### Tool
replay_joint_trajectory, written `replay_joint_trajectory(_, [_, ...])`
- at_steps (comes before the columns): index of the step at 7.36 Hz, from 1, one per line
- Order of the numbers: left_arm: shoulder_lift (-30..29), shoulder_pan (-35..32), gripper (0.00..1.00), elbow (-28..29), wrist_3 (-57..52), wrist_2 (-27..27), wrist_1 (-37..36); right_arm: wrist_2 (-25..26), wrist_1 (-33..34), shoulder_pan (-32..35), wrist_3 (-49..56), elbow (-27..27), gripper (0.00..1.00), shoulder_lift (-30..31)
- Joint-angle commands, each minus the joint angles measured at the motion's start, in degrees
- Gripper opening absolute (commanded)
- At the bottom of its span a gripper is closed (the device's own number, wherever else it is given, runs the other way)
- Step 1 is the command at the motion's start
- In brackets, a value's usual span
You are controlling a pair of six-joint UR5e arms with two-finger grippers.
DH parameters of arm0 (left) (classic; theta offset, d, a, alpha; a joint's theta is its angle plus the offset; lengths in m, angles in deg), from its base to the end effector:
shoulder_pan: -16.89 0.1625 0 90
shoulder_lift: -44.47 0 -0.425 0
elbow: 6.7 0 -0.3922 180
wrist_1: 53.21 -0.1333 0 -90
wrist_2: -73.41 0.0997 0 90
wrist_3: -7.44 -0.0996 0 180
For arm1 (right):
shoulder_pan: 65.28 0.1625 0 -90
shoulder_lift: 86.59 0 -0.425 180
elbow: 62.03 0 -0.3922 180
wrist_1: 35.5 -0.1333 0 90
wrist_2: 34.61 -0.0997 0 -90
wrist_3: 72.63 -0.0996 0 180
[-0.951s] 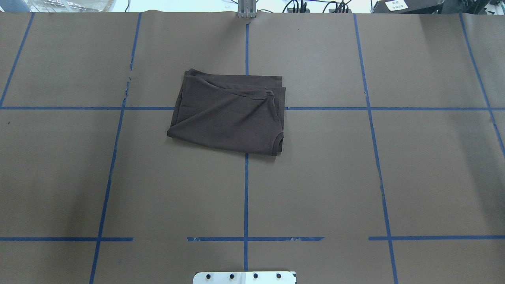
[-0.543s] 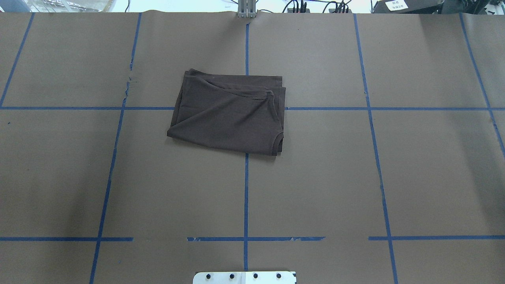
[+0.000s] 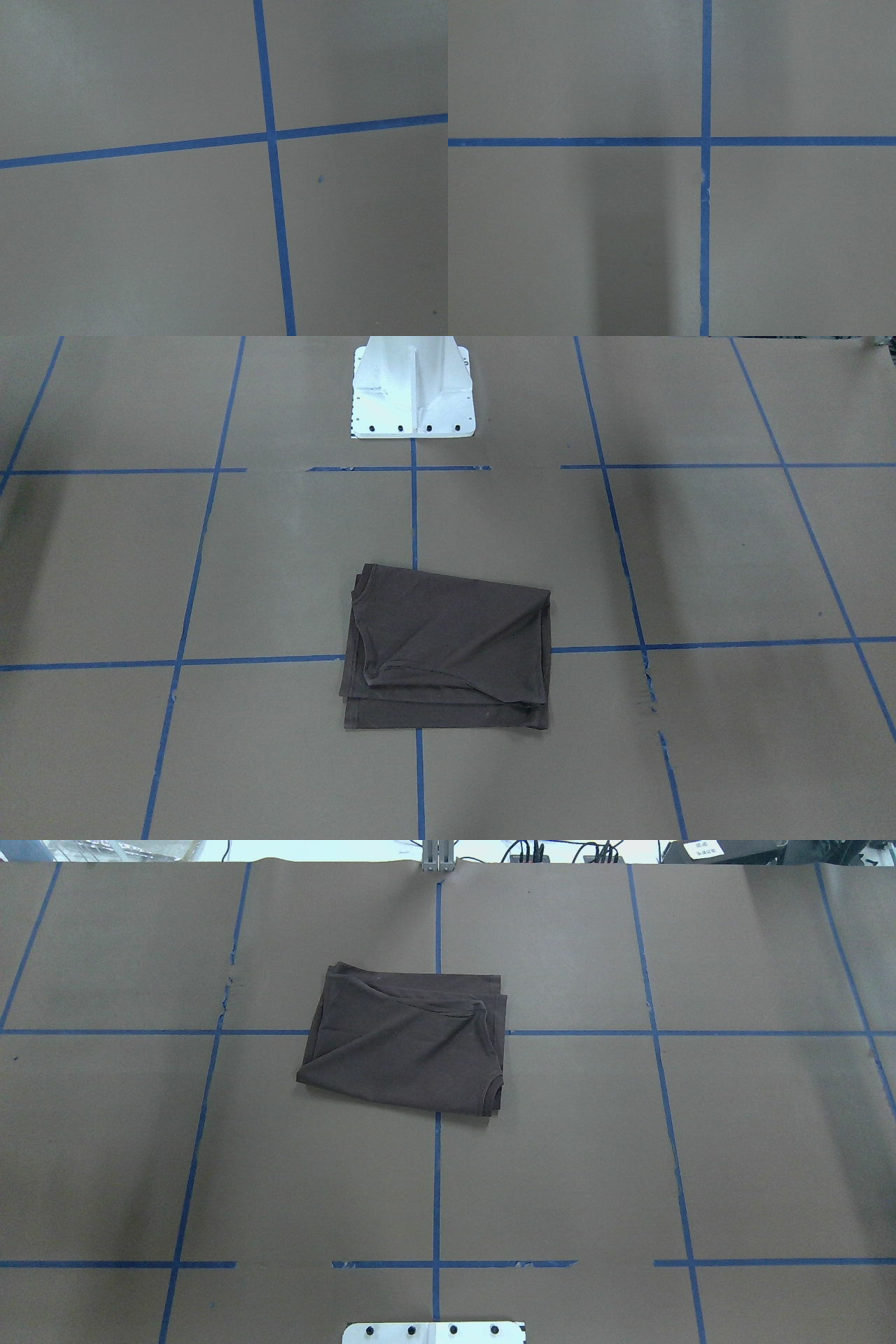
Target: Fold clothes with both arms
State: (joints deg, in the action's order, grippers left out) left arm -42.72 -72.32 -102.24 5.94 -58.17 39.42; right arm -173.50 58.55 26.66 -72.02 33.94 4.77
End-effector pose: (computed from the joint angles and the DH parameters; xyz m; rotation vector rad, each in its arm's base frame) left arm -0.0606 -0.4780 0.6332 0.0939 0.7247 0.0721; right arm 0.0745 -0.4789 0.6204 0.0282 -0.8529 0.0176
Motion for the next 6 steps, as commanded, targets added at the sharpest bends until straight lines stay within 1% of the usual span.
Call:
replay_joint_trajectory(1, [-0.1, 0.0, 1.0, 0.0, 0.0, 0.0, 0.1, -0.6, 0.0, 0.0, 0.0, 0.0, 1.0, -0.3])
replay_joint_trajectory(3, [-0.1, 0.0, 1.0, -0.2, -0.2, 0.0, -0.1, -1.2, 0.0, 0.0, 0.1, 0.0, 1.0, -0.3])
replay_joint_trajectory(4, [0.0, -0.3, 1.0, -1.1, -0.7, -0.2, -0.2, -1.2, 0.0, 0.0, 0.1, 0.0, 1.0, -0.4])
replay_joint_trajectory(5, [0.0, -0.3, 1.0, -1.4, -0.7, -1.8, 0.3, -1.2, 0.0, 0.0, 0.1, 0.0, 1.0, -0.3])
replay_joint_trajectory(6, [-0.1, -0.3, 1.0, -1.4, -0.7, -1.8, 0.5, -1.2, 0.0, 0.0, 0.1, 0.0, 1.0, -0.4])
